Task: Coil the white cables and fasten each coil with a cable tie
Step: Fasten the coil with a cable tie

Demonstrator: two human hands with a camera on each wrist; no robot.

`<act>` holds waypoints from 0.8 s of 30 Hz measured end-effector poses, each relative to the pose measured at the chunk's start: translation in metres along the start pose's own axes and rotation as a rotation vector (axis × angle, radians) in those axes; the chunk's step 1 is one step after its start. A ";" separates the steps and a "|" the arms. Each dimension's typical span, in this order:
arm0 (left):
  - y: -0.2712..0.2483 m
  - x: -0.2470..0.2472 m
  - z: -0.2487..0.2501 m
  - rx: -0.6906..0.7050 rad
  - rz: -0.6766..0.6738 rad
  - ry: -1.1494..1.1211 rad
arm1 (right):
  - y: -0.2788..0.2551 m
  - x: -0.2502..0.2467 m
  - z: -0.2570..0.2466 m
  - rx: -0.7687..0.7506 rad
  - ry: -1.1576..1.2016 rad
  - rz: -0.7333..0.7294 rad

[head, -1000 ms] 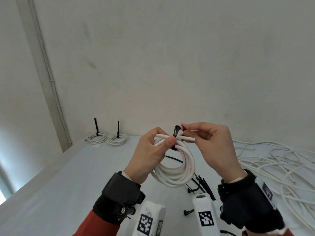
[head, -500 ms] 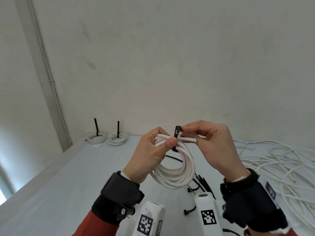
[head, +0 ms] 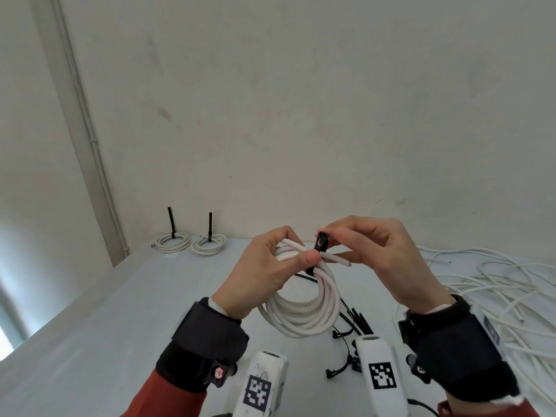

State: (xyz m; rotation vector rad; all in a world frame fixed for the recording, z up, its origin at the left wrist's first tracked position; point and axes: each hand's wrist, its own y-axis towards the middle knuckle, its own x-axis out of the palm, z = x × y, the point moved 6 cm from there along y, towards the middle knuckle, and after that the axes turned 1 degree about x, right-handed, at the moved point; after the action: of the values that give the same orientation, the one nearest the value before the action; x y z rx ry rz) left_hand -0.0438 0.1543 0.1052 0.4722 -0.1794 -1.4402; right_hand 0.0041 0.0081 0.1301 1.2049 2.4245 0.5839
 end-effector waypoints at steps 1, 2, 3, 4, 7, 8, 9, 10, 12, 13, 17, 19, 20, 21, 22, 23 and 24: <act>0.000 0.000 0.001 0.001 0.001 0.012 | 0.000 0.001 0.001 0.011 0.007 0.034; -0.001 0.000 0.002 0.002 0.001 0.020 | 0.001 0.002 0.002 0.020 0.012 0.068; -0.001 0.000 0.003 0.001 0.000 0.025 | 0.001 0.002 0.003 0.031 0.017 0.099; -0.001 0.000 0.003 -0.001 0.001 0.026 | 0.002 0.003 0.004 0.047 0.026 0.122; -0.001 -0.002 0.003 -0.011 0.014 0.021 | 0.002 0.005 0.012 0.142 0.107 0.130; -0.001 -0.003 0.003 -0.013 0.016 0.025 | 0.002 0.006 0.014 0.176 0.146 0.120; -0.002 -0.003 0.003 -0.013 0.016 0.030 | 0.001 0.007 0.015 0.201 0.178 0.111; -0.002 -0.004 0.003 -0.015 0.018 0.033 | 0.001 0.008 0.016 0.217 0.199 0.109; -0.002 -0.006 0.002 -0.016 0.030 0.037 | 0.000 0.010 0.015 0.228 0.221 0.114; -0.002 -0.007 0.002 -0.015 0.034 0.042 | 0.000 0.011 0.015 0.230 0.228 0.118; -0.003 -0.007 0.005 -0.001 0.044 0.065 | 0.000 0.011 0.016 0.237 0.243 0.179; -0.003 -0.007 0.007 0.006 0.048 0.077 | -0.001 0.012 0.016 0.233 0.242 0.196; -0.003 -0.008 0.007 0.013 0.050 0.085 | -0.001 0.013 0.016 0.235 0.255 0.196; -0.003 -0.009 0.008 0.020 0.050 0.095 | -0.001 0.013 0.016 0.245 0.283 0.195; -0.002 -0.011 0.009 0.026 0.049 0.109 | -0.001 0.014 0.016 0.259 0.319 0.194; -0.002 -0.012 0.009 0.029 0.047 0.124 | -0.001 0.014 0.017 0.275 0.355 0.191; -0.002 -0.013 0.010 0.034 0.048 0.134 | -0.001 0.015 0.018 0.290 0.389 0.189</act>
State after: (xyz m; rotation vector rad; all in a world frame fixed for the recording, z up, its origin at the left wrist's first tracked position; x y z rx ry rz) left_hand -0.0515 0.1646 0.1149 0.5863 -0.1070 -1.3551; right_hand 0.0036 0.0226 0.1123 1.5772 2.8129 0.5786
